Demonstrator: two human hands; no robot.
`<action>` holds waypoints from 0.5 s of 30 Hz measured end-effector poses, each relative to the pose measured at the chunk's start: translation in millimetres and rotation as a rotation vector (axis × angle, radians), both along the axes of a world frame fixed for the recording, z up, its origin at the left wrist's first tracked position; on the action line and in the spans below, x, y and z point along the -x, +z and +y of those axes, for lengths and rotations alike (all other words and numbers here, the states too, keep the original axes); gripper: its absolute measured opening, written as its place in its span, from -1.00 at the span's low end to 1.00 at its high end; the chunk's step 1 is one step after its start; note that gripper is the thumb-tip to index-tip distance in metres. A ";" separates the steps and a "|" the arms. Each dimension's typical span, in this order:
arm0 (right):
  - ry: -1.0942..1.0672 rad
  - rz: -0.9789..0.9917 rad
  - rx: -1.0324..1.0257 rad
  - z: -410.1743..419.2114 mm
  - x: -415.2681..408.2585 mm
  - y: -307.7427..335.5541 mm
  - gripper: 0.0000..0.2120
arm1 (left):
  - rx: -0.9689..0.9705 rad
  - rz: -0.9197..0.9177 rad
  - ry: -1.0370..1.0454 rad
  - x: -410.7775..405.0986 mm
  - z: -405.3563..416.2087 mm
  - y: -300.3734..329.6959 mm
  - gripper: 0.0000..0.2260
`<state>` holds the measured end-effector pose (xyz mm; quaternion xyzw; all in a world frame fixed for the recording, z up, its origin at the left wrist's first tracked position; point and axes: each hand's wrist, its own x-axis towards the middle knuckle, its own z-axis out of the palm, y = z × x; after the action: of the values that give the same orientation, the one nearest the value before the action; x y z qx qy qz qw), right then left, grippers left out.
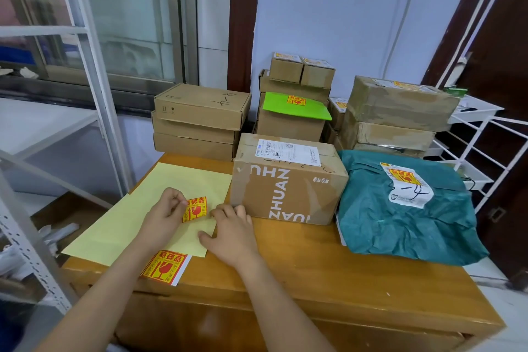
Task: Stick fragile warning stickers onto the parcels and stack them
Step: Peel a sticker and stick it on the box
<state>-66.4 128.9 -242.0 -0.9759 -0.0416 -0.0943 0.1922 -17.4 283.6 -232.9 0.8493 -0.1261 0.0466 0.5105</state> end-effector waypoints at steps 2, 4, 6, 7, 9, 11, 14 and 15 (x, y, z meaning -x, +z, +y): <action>0.008 -0.004 -0.016 -0.4 1.2 0.7 -0.49 | 0.036 0.011 0.004 1.7 -0.6 1.7 -0.97; 0.010 -0.014 -0.036 -0.9 2.5 0.4 -0.50 | 0.058 0.019 -0.001 3.4 -1.2 3.2 -0.96; 0.009 -0.018 -0.048 -1.6 3.5 0.2 -0.51 | 0.058 0.031 -0.016 4.9 -1.4 4.0 -0.95; 0.007 -0.020 -0.054 -1.9 4.0 0.8 -0.51 | 0.044 0.035 -0.025 5.2 -1.4 4.6 -0.95; 0.004 -0.029 -0.060 -1.9 4.5 1.3 -0.53 | 0.003 0.045 -0.045 5.2 -0.9 5.6 -0.94; 0.004 -0.042 -0.067 -1.8 4.4 0.7 -0.54 | -0.019 0.052 -0.071 4.6 0.1 8.2 -0.93; 0.019 -0.063 -0.081 -1.3 4.2 1.6 -0.57 | 0.011 0.058 -0.131 5.2 -0.9 17.5 -0.93; 0.031 -0.076 -0.108 -1.2 4.4 2.8 -0.59 | 0.028 0.055 -0.151 6.4 -2.1 21.1 -0.93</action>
<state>-70.8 127.7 -239.3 -0.9590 -0.0588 -0.1307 0.2445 -23.8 281.4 -211.9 0.8311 -0.1753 -0.0135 0.5275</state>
